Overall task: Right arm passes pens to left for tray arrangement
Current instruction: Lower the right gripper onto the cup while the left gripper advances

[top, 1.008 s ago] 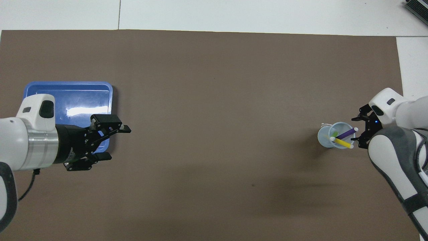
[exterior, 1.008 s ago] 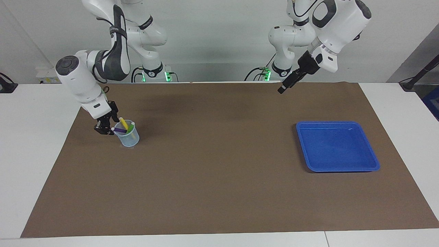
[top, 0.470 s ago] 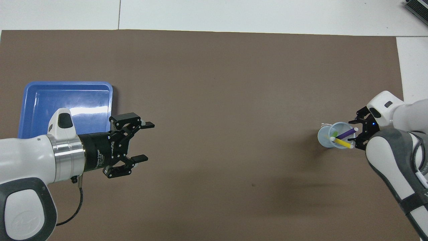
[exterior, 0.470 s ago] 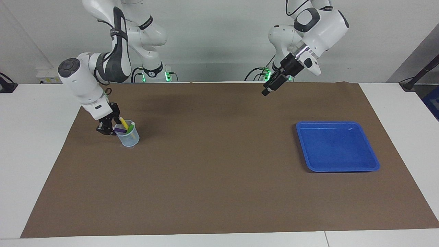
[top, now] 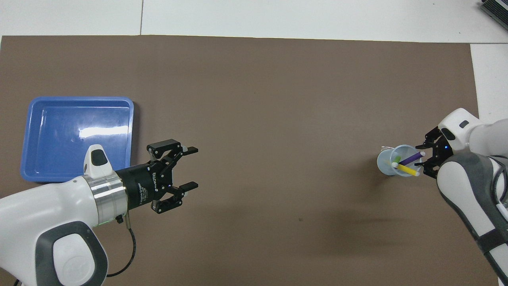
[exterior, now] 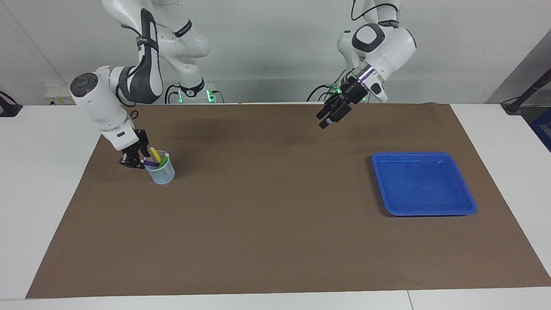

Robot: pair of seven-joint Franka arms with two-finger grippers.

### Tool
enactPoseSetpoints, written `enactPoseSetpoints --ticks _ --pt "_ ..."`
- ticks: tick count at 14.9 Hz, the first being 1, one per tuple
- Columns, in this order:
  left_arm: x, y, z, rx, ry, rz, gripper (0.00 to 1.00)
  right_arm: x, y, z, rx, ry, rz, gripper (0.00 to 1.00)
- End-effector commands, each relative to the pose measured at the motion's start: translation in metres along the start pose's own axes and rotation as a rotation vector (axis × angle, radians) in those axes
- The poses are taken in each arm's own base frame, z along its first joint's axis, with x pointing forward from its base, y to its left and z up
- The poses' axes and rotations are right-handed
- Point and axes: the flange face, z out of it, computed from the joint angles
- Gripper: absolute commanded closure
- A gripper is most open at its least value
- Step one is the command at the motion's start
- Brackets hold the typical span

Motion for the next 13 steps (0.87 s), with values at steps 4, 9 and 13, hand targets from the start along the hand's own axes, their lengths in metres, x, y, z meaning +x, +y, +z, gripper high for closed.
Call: enactPoseSetpoints --ticks 4,9,13 --pt "-0.009 -0.010 0.017 -0.009 0.009 -0.004 0.08 0.000 -0.001 0.004 -0.001 0.055 0.014 0.72" --pt "-0.004 -0.004 0.010 -0.023 0.012 -0.020 0.07 0.003 -0.002 0.003 0.006 0.072 0.023 1.00" --pt "-0.005 0.002 0.006 -0.031 0.005 -0.027 0.07 0.002 -0.001 0.003 0.004 0.072 0.025 1.00"
